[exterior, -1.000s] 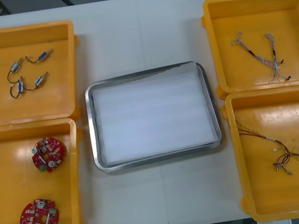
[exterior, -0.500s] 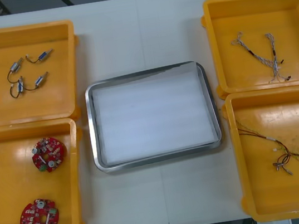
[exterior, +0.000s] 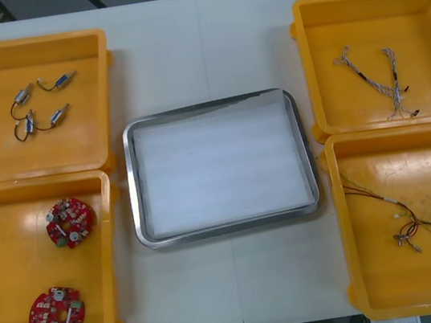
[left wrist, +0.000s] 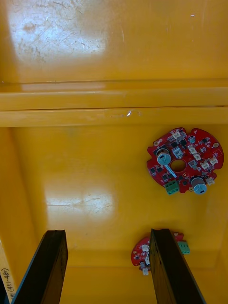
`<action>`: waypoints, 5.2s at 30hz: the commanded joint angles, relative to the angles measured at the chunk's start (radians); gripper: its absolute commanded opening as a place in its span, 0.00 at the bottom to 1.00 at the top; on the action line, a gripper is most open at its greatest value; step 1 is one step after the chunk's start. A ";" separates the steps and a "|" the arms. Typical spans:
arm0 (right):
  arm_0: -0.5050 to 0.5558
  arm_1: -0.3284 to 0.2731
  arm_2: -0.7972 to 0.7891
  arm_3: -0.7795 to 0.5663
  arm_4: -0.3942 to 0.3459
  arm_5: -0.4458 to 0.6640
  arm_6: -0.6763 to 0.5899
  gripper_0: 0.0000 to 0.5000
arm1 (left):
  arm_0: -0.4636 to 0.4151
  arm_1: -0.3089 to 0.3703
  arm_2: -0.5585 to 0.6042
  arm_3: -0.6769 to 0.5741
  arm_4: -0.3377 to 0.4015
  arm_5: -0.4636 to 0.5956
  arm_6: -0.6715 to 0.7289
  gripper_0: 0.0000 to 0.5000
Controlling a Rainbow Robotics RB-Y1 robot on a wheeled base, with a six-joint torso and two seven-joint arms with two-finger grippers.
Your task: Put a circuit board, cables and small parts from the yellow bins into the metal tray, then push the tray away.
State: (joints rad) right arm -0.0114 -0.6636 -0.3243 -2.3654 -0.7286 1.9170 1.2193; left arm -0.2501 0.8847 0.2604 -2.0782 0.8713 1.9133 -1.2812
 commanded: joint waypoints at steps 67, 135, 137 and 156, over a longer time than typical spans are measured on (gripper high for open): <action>0.424 -0.162 0.022 -0.078 0.034 -0.474 0.149 1.00 | 0.394 -0.023 -0.243 -0.261 -0.153 -0.395 0.143 1.00; 0.361 -0.327 0.380 0.371 -0.037 -0.994 0.635 0.00 | 0.560 -0.023 -0.492 -0.174 -0.443 -0.691 0.249 1.00; 0.355 -0.327 0.360 0.362 -0.040 -0.975 0.635 0.00 | 0.561 -0.023 -0.494 -0.174 -0.445 -0.691 0.246 1.00; 0.294 -0.326 0.011 0.080 -0.265 -0.477 0.611 0.00 | 0.563 -0.023 -0.492 -0.174 -0.459 -0.691 0.238 0.00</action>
State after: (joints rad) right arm 0.3220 -0.9727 -0.2386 -2.2322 -0.9522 1.3851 1.8132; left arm 0.2865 0.8687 -0.2145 -2.2489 0.4237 1.2318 -1.1060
